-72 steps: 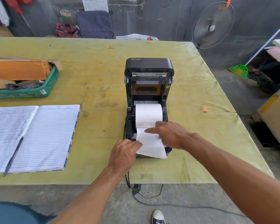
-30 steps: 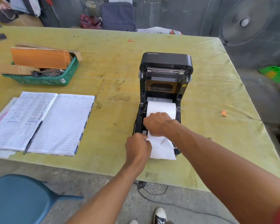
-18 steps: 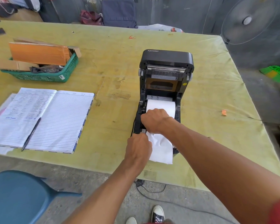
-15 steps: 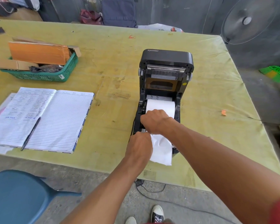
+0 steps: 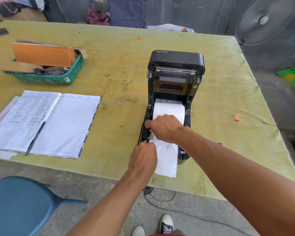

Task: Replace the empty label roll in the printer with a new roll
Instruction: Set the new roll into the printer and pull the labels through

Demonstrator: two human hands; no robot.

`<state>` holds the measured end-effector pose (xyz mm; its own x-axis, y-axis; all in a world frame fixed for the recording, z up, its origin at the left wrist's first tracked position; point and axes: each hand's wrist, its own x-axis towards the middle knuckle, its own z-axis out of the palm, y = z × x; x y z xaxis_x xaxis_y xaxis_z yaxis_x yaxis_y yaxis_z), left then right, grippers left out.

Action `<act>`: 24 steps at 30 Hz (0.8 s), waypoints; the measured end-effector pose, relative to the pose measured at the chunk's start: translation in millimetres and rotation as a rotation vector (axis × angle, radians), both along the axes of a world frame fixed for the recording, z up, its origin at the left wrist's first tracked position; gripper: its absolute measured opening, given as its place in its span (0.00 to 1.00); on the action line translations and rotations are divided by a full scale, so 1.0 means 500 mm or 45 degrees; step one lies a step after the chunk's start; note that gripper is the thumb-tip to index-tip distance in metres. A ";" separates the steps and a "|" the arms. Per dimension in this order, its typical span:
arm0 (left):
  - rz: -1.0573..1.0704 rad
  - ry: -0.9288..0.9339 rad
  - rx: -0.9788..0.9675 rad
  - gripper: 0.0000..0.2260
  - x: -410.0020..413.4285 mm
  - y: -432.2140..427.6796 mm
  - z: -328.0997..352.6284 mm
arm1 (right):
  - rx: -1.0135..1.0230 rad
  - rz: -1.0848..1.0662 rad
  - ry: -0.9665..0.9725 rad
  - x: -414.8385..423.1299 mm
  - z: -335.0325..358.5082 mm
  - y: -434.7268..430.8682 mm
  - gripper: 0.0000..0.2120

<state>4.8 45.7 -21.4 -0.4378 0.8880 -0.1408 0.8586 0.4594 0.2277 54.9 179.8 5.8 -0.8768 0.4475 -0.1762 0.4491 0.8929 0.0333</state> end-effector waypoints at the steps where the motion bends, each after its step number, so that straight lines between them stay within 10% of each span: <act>1: 0.013 -0.011 0.019 0.06 0.000 -0.004 -0.004 | -0.011 -0.014 0.027 0.005 0.000 0.000 0.10; 14: -0.036 -0.391 0.277 0.20 -0.031 -0.049 -0.021 | -0.049 -0.131 0.252 0.227 -0.030 -0.051 0.26; 24: -0.674 0.207 0.157 0.35 -0.091 -0.054 -0.040 | -0.002 -0.307 0.151 0.302 -0.101 -0.152 0.36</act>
